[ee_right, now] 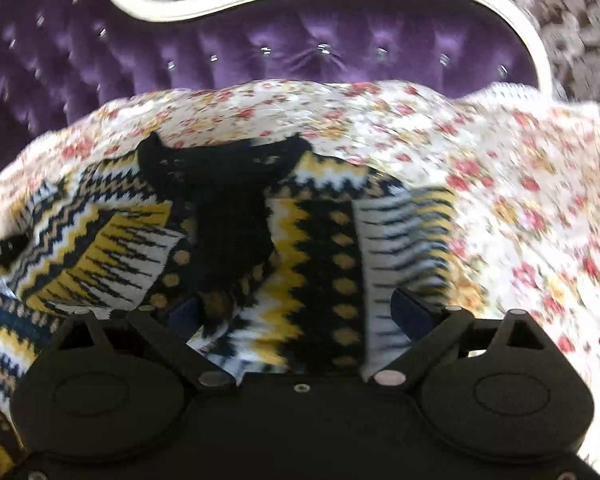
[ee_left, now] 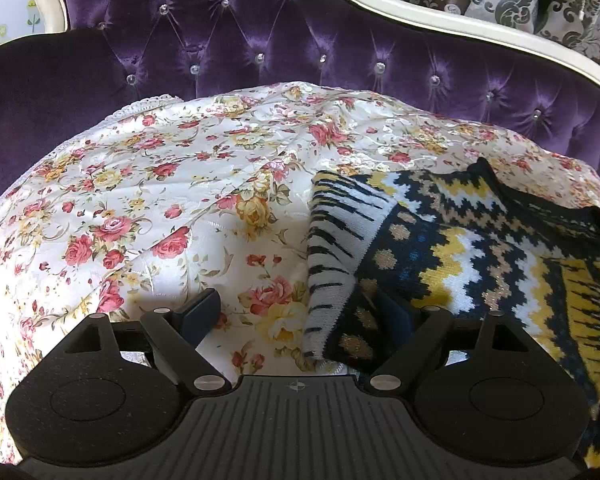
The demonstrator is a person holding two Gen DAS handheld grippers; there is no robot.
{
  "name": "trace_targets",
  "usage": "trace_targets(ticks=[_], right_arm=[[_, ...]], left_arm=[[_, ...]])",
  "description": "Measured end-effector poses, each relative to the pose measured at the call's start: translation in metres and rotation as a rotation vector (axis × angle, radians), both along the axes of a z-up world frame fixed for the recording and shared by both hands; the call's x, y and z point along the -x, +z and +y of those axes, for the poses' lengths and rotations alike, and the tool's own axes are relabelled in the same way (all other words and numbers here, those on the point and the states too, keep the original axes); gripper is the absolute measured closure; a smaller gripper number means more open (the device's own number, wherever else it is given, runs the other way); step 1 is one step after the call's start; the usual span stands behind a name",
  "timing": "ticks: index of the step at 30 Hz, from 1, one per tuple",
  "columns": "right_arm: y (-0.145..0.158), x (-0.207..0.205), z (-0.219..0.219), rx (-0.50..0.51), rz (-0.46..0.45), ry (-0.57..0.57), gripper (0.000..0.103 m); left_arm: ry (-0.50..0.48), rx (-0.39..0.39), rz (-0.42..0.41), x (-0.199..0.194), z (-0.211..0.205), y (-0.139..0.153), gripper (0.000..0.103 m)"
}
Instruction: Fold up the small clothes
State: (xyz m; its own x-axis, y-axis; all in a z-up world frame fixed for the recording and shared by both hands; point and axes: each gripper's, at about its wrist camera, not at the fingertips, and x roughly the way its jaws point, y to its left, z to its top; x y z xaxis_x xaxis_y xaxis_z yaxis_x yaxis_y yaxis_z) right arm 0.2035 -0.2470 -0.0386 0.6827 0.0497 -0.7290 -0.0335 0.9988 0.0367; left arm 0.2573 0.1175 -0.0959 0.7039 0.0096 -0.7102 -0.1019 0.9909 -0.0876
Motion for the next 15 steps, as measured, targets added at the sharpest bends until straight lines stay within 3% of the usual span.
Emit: trace_targets(ticks=[3,10,15], right_arm=[[0.005,0.004,-0.018,-0.024,-0.012,-0.037,0.009],[-0.004,-0.006,-0.076,-0.458,0.063,-0.114,0.009],[-0.011,-0.006,-0.088,-0.568,0.09,-0.133,0.014]], left_arm=[[-0.001,0.001,-0.001,0.0,0.0,0.0,0.018],[-0.001,0.001,0.002,0.0,0.0,0.0,0.018],[-0.002,0.002,0.001,0.0,0.001,0.0,0.018]])
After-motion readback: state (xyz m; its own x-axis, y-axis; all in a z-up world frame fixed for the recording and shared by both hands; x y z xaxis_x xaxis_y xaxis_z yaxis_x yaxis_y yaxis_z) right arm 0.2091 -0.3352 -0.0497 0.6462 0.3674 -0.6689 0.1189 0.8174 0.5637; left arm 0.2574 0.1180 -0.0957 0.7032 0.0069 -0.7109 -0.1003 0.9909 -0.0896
